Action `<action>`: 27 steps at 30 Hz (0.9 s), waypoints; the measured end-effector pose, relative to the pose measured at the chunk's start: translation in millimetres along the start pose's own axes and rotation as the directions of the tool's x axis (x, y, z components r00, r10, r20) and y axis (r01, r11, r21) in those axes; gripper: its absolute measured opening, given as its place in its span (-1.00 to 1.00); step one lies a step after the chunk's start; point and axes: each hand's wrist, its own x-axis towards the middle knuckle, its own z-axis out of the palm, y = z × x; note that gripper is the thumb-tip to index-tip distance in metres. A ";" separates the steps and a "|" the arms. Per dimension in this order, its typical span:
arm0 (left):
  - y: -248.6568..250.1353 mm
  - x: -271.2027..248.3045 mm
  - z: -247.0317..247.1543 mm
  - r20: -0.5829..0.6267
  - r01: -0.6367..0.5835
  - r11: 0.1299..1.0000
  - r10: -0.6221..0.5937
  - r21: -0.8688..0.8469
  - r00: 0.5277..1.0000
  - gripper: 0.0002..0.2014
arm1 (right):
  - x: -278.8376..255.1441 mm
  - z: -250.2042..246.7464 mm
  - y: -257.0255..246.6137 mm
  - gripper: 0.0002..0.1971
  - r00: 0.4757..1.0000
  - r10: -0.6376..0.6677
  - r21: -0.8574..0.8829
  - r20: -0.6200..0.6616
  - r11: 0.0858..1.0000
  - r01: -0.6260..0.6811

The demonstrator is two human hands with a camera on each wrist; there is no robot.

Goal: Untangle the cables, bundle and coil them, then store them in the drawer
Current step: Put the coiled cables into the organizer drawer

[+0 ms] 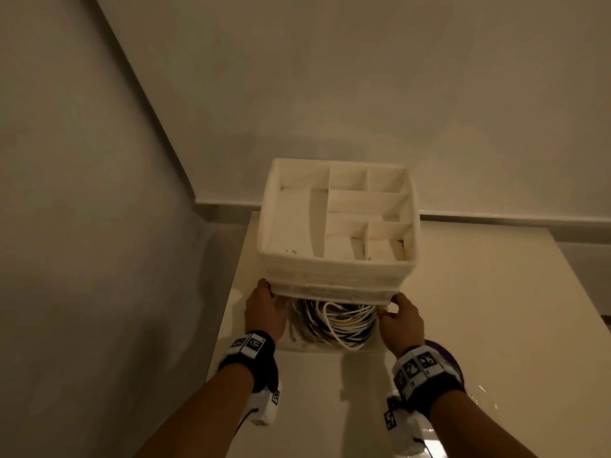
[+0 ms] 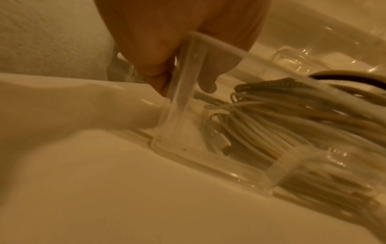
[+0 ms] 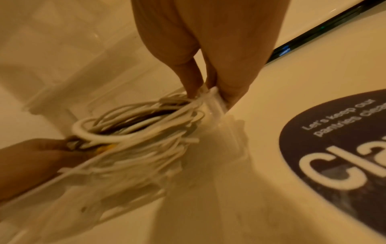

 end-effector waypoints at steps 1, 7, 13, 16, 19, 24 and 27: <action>1.0 0.2 0.0 0.005 0.006 1.000 -0.006 -0.018 1.000 -0.73 | -2.4 0.5 0.7 -0.60 1.000 -0.010 0.004 -0.002 1.000 0.010; -8.2 -10.4 -11.7 0.344 0.143 0.950 -0.041 -0.278 0.938 -0.32 | -16.3 -11.6 9.4 0.05 0.976 -0.048 0.195 0.211 0.981 0.006; 7.2 -22.7 -0.1 0.163 0.065 0.961 -0.022 -0.268 0.986 -0.08 | -58.6 27.4 -24.3 0.45 0.995 0.056 -0.207 0.077 0.978 -0.039; 13.7 -24.6 1.8 0.143 0.087 0.971 -0.055 -0.224 0.988 0.13 | -62.9 38.1 -28.9 0.46 0.994 0.113 -0.275 -0.006 0.955 -0.110; 15.8 -22.8 2.7 0.122 0.128 0.977 -0.108 -0.169 0.987 0.17 | -61.4 45.8 -34.2 0.47 0.982 0.175 -0.245 -0.077 0.951 -0.189; 22.0 -20.3 5.6 0.090 0.184 0.978 -0.175 -0.096 0.980 0.07 | -59.6 50.4 -39.5 0.47 0.972 0.206 -0.194 -0.113 0.955 -0.225; 25.7 -24.7 8.0 0.043 0.195 0.979 -0.193 -0.061 0.980 0.00 | -55.2 44.9 -39.1 0.43 0.978 0.190 -0.154 -0.080 0.967 -0.201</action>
